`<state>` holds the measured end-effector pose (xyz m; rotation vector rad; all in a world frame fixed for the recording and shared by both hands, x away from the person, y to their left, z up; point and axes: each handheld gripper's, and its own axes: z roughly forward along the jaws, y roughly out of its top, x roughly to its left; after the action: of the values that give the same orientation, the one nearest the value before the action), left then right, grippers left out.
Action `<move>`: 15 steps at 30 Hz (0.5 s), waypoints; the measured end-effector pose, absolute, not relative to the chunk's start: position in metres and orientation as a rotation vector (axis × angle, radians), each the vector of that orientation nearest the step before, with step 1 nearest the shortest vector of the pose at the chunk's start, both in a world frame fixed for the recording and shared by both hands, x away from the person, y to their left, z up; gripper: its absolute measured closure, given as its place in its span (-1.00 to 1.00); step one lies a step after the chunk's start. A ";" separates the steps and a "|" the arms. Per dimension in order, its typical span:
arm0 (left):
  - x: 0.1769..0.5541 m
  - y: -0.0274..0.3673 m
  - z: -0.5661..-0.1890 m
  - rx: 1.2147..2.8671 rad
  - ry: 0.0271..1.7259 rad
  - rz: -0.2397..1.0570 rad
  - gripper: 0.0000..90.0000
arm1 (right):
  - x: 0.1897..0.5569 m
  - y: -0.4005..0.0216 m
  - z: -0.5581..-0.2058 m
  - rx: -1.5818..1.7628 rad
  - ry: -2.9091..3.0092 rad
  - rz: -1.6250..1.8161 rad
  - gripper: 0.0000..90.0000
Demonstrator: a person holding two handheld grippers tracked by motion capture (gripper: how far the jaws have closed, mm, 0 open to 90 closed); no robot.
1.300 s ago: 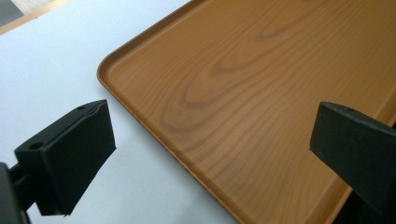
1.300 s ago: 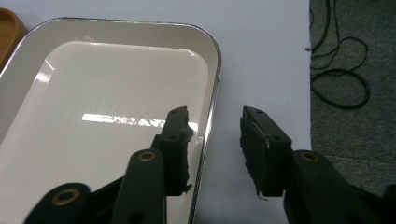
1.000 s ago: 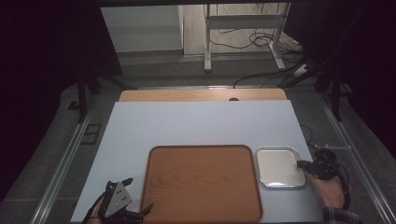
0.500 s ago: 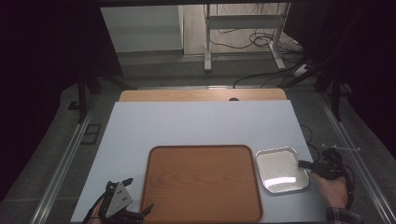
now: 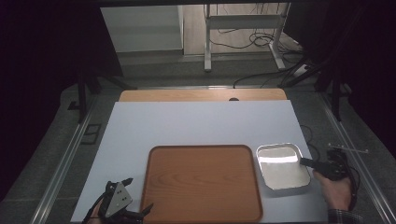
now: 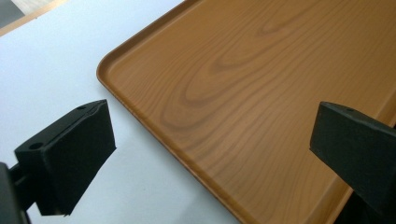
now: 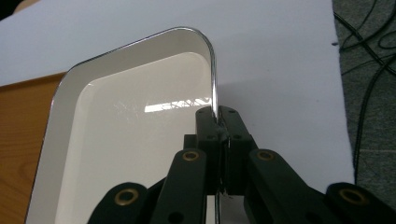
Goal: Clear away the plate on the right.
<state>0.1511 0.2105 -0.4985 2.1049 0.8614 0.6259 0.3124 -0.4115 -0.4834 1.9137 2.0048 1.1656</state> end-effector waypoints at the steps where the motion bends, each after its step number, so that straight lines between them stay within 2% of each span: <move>1: 0.151 0.210 -0.499 2.105 0.862 0.626 -1.00 | 0.312 -0.411 -0.483 1.906 2.008 1.169 0.96; 15: 0.151 0.210 -0.499 2.107 0.864 0.629 -1.00 | 0.312 -0.386 -0.477 1.863 2.059 1.229 0.95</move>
<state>0.1513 0.2103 -0.4988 2.1069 0.8643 0.6286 0.3117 -0.3861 -0.4773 1.8633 2.0586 1.2294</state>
